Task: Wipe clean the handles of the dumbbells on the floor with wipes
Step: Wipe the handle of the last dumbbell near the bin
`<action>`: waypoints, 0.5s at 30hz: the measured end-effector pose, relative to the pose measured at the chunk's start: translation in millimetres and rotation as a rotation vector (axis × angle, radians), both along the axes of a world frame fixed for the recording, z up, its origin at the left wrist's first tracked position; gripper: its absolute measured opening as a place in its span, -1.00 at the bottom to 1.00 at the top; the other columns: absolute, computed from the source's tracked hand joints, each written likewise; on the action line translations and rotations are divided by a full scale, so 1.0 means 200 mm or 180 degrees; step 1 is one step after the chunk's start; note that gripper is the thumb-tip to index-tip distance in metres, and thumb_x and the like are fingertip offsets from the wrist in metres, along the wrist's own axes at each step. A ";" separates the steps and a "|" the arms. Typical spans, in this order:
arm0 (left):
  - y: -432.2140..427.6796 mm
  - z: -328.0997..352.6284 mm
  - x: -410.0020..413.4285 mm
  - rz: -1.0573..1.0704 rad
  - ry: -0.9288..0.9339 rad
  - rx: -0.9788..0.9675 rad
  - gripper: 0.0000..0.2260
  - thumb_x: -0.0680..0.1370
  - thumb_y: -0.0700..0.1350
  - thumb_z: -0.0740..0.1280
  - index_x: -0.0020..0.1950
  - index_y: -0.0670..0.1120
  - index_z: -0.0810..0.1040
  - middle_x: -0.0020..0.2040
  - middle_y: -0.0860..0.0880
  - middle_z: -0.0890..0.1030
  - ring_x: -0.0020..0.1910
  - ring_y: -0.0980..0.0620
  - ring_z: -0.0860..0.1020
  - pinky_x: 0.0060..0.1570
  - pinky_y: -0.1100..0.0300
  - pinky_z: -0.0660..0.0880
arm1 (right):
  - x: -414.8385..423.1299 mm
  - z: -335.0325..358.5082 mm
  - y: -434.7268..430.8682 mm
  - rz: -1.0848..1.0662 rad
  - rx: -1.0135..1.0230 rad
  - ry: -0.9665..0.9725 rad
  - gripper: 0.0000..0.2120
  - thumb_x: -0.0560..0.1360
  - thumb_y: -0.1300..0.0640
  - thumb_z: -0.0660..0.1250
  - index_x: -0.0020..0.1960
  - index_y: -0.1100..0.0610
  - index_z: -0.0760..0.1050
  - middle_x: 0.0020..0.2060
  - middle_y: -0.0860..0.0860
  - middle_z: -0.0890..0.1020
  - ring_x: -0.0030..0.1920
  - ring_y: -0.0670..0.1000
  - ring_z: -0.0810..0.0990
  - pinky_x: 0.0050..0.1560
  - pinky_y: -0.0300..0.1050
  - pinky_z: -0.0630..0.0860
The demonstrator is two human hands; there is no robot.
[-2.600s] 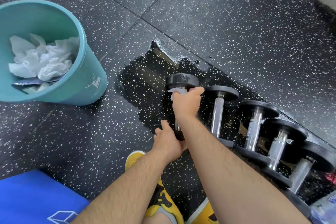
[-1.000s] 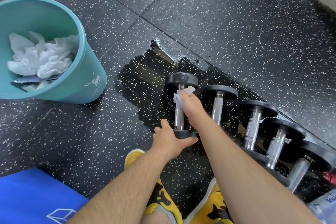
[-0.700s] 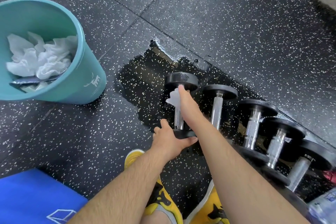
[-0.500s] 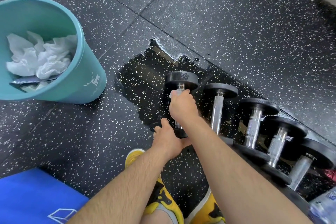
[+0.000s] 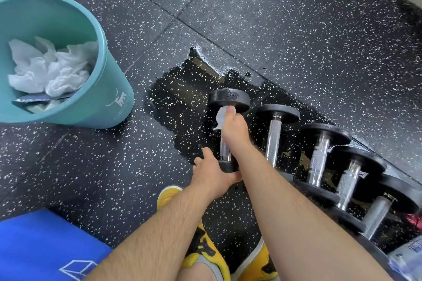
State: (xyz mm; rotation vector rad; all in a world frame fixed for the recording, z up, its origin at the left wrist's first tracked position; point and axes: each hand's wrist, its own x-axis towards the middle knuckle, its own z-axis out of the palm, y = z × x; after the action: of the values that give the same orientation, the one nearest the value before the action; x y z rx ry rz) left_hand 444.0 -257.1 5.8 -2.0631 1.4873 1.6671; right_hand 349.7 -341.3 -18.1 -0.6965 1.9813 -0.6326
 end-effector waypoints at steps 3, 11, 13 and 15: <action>0.00 0.00 0.00 -0.0014 0.0014 0.0009 -0.12 0.30 0.32 0.56 0.37 -0.03 0.16 0.24 -0.10 0.33 0.24 -0.14 0.44 0.26 -0.12 0.50 | 0.00 0.01 -0.01 0.0200 0.0005 0.0155 -0.45 0.71 -0.15 0.00 0.35 0.31 0.41 0.18 0.16 0.56 0.03 0.06 0.47 0.00 -0.12 0.31; 0.00 0.00 0.01 -0.0023 0.0009 0.0008 -0.12 0.30 0.32 0.56 0.37 -0.02 0.16 0.23 -0.09 0.33 0.24 -0.12 0.43 0.23 -0.11 0.52 | 0.00 -0.02 -0.03 0.0406 0.0219 0.0346 -0.53 0.63 -0.14 0.22 0.23 0.28 0.45 0.06 0.14 0.61 0.00 0.13 0.59 -0.07 -0.05 0.47; 0.00 -0.01 0.01 -0.0026 0.0005 0.0020 -0.08 0.30 0.33 0.55 0.42 -0.04 0.14 0.26 -0.10 0.32 0.26 -0.12 0.42 0.24 -0.11 0.51 | -0.01 -0.01 -0.02 0.0549 0.0296 0.0395 -0.52 0.65 -0.15 0.17 0.25 0.27 0.45 0.05 0.11 0.60 -0.01 0.13 0.57 -0.08 -0.05 0.43; 0.00 -0.01 0.01 -0.0009 -0.0007 0.0006 -0.02 0.30 0.32 0.56 0.47 -0.06 0.12 0.29 -0.10 0.32 0.29 -0.12 0.40 0.27 -0.09 0.49 | -0.02 0.00 -0.01 0.0611 0.0307 0.0387 -0.50 0.67 -0.17 0.10 0.29 0.25 0.44 0.09 0.11 0.57 0.00 0.11 0.52 -0.05 -0.07 0.37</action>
State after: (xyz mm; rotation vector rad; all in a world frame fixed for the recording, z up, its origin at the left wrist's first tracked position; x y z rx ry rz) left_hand 445.6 -257.0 4.5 -2.0603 1.4868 1.6641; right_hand 345.4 -343.1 -17.4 -0.8707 2.0109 -0.3850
